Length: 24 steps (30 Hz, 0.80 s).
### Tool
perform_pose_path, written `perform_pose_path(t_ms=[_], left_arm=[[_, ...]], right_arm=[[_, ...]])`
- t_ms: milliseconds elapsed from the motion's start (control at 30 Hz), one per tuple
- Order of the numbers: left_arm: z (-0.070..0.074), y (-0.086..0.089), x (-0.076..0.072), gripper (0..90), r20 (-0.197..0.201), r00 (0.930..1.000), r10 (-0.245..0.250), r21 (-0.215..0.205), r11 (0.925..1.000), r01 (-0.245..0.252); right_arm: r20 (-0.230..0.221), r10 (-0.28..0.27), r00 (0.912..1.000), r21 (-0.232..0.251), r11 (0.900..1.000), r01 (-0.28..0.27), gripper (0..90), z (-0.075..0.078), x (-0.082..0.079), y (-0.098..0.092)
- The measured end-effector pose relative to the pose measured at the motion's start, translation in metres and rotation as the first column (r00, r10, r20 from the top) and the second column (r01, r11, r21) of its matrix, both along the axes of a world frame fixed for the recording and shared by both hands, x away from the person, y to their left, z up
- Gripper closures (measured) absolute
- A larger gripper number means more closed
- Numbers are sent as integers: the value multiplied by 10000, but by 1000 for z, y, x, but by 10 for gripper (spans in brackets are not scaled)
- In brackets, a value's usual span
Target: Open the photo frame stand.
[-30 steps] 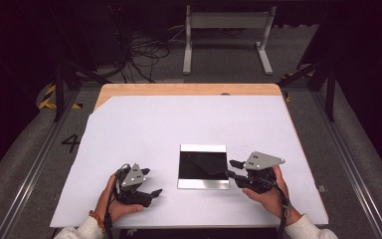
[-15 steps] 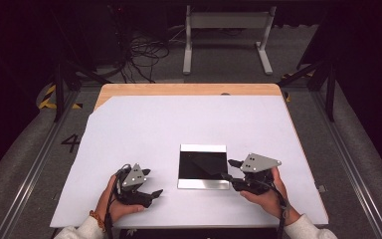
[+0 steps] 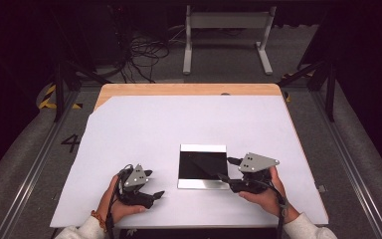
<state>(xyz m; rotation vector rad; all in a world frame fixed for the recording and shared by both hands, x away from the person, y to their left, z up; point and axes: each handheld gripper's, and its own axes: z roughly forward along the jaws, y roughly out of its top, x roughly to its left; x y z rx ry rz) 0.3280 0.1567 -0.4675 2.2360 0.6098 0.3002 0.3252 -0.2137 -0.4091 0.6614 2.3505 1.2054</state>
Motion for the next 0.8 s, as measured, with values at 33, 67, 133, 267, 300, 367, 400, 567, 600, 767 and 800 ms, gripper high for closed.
perform_pose_path(t_ms=[33,67,133,267,300,367,400,567,600,767,800], left_arm=[[0,0,-1,197,-69,10000,31,9,10000,-31],[0,0,0,197,-73,10000,0,-2,10000,0],[0,0,-1,197,-59,10000,-37,2,10000,37],[1,0,-1,197,-35,10000,-42,-34,10000,42],[1,1,-1,197,-30,10000,-39,-63,10000,39],[1,1,-1,197,-49,10000,-63,-75,10000,63],[1,1,-1,197,-44,10000,-76,-69,9999,75],[1,0,-1,197,-48,9999,-129,-76,9999,129],[1,0,-1,197,-68,9999,-124,-60,9999,124],[1,-1,-1,195,-136,9998,-145,-100,9998,143],[1,-1,-1,195,-151,9998,-150,-135,9998,148]], right_arm=[[73,-11,10000,9,10000,11,402,1,0,0],[83,11,10000,88,10000,-12,401,3,1,0],[21,112,9999,79,9999,-112,406,3,3,1],[-101,219,9997,-349,9991,-222,394,2,1,3],[-152,398,9991,-434,9982,-404,388,2,0,2],[-111,505,9987,-644,9966,-511,355,1,-1,1],[-144,573,9983,-710,9958,-582,354,0,-1,1],[-3,336,9994,-1286,9911,-333,350,-4,2,5],[-3,336,9994,-1286,9911,-333,350,-4,2,5],[521,237,9984,-1282,9916,-169,371,0,2,8],[526,241,9983,-1313,9912,-170,375,0,3,8]])
